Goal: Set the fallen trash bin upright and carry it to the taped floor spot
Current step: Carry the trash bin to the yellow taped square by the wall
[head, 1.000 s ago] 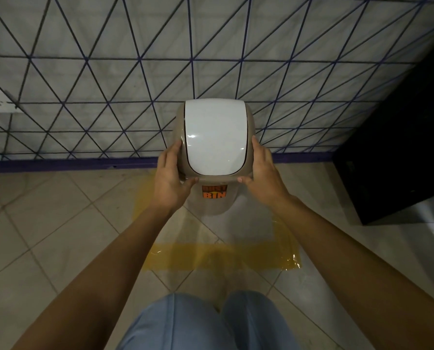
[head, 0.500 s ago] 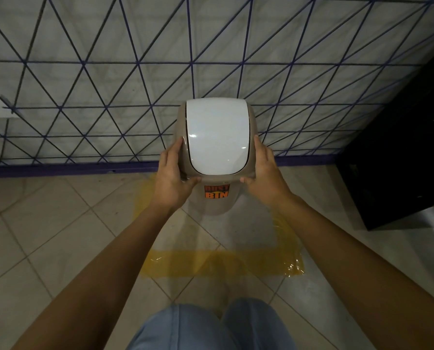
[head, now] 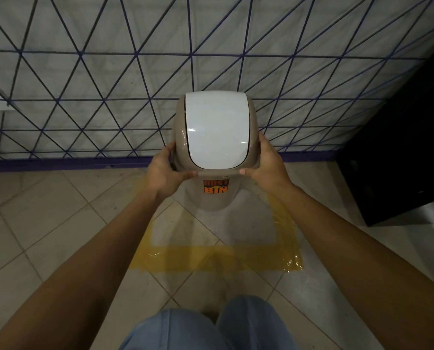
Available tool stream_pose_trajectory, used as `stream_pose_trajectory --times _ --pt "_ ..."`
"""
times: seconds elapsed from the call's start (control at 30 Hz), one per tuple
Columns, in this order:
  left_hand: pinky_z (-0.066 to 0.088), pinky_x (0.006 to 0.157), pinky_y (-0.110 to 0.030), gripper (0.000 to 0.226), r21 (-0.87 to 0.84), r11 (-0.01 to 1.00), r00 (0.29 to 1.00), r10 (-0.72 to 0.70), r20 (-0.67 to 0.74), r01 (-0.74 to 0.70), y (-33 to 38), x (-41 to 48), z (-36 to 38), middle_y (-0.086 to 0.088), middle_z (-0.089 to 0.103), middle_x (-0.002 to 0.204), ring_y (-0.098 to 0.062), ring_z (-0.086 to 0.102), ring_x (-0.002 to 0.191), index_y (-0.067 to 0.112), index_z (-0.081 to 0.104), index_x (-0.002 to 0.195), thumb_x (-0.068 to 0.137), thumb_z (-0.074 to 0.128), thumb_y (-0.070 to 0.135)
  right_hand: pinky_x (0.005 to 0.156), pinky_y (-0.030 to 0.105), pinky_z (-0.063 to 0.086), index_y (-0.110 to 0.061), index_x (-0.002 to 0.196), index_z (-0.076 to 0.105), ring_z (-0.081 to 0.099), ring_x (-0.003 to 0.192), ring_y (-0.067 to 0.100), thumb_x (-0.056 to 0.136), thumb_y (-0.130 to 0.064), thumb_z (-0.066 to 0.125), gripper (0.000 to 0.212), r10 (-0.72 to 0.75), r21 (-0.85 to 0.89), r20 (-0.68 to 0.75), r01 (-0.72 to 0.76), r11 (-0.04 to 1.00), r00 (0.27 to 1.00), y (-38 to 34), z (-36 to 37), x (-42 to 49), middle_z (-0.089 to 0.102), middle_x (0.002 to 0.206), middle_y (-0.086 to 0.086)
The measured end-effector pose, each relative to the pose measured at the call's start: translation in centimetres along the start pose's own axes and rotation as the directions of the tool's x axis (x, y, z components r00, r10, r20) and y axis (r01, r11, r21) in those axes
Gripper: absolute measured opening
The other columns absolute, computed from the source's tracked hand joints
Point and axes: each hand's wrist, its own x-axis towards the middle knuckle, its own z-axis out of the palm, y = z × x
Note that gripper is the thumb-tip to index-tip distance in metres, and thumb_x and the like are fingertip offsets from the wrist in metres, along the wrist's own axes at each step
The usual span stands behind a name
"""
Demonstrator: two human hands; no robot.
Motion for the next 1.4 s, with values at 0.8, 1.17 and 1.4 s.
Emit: stream_pose_trajectory --times 0.8,1.17,1.4 --pt "0.046 0.097 -0.033 0.086 -0.023 0.999 0.999 0.035 -0.032 -0.036 0.0 -0.5 0.3 -0.004 0.051 0.137 -0.019 0.048 0.122 0.018 0.037 0.143 0.068 0.079 0.006 0.102 0.024 0.026 -0.018 0.146 0.021 0.036 0.132 0.020 0.067 -0.008 0.079 0.099 0.002 -0.043 0.005 -0.001 0.999 1.000 0.2 0.2 0.0 0.038 0.144 0.006" --pt "0.033 0.112 -0.040 0.102 0.241 0.955 0.977 0.197 -0.076 -0.174 1.0 -1.5 0.9 -0.008 0.029 0.151 -0.023 0.030 0.138 0.018 0.013 0.150 0.073 0.077 0.011 0.115 0.034 0.014 -0.016 0.148 0.004 0.015 0.143 0.022 0.076 0.001 0.068 0.098 -0.094 -0.149 -0.006 0.092 0.985 0.996 -0.9 0.7 -1.2 0.013 0.155 0.008" --pt "0.035 0.110 -0.041 0.101 0.229 0.965 0.985 0.154 -0.080 -0.132 1.1 -1.6 1.2 -0.009 0.030 0.149 -0.026 0.036 0.134 0.022 0.009 0.151 0.076 0.074 0.008 0.116 0.034 0.015 -0.016 0.148 0.004 0.015 0.142 0.022 0.077 0.002 0.066 0.097 -0.076 -0.155 -0.005 0.074 0.985 0.997 -1.0 0.8 -1.3 0.012 0.155 0.007"
